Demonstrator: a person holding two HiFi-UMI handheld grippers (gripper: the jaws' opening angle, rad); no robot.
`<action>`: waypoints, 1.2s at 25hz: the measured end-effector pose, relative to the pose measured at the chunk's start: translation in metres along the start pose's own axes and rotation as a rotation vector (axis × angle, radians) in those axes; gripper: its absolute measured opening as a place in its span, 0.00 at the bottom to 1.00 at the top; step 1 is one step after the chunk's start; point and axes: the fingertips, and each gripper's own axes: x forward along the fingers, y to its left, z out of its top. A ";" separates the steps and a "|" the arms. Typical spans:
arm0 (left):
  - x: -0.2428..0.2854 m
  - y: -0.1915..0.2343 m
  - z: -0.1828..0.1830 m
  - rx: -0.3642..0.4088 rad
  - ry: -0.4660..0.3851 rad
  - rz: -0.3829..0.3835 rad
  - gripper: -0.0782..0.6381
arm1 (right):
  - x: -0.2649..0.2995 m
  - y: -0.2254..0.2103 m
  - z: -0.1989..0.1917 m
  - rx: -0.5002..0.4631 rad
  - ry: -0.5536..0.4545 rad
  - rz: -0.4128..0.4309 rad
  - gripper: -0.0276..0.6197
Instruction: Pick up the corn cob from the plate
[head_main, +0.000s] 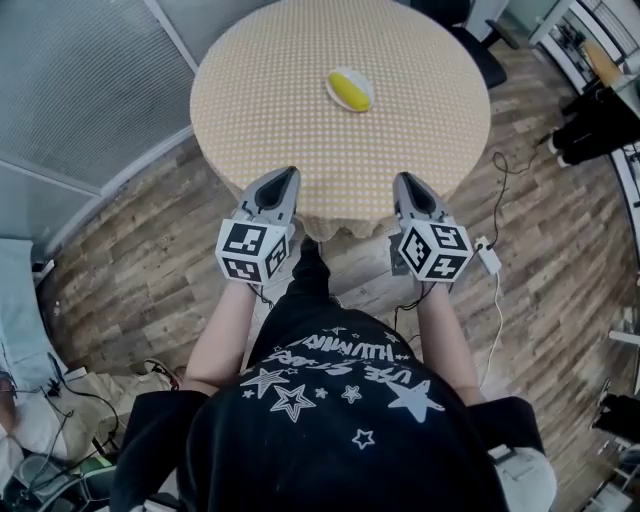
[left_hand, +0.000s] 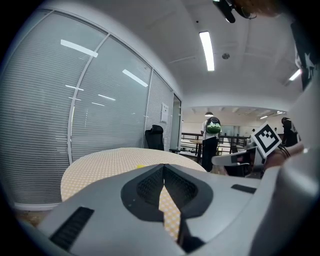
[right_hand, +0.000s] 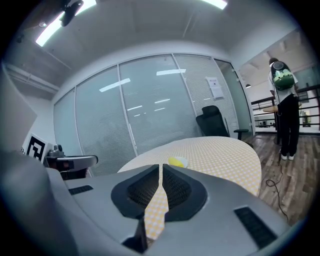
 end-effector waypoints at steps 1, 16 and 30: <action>0.005 0.007 -0.001 -0.003 0.005 -0.002 0.12 | 0.009 -0.001 0.003 -0.002 0.002 -0.003 0.10; 0.097 0.104 0.009 -0.042 0.049 -0.008 0.12 | 0.145 -0.023 0.018 -0.025 0.131 -0.023 0.10; 0.162 0.171 0.001 -0.086 0.113 -0.028 0.12 | 0.250 -0.039 0.004 -0.103 0.351 -0.019 0.29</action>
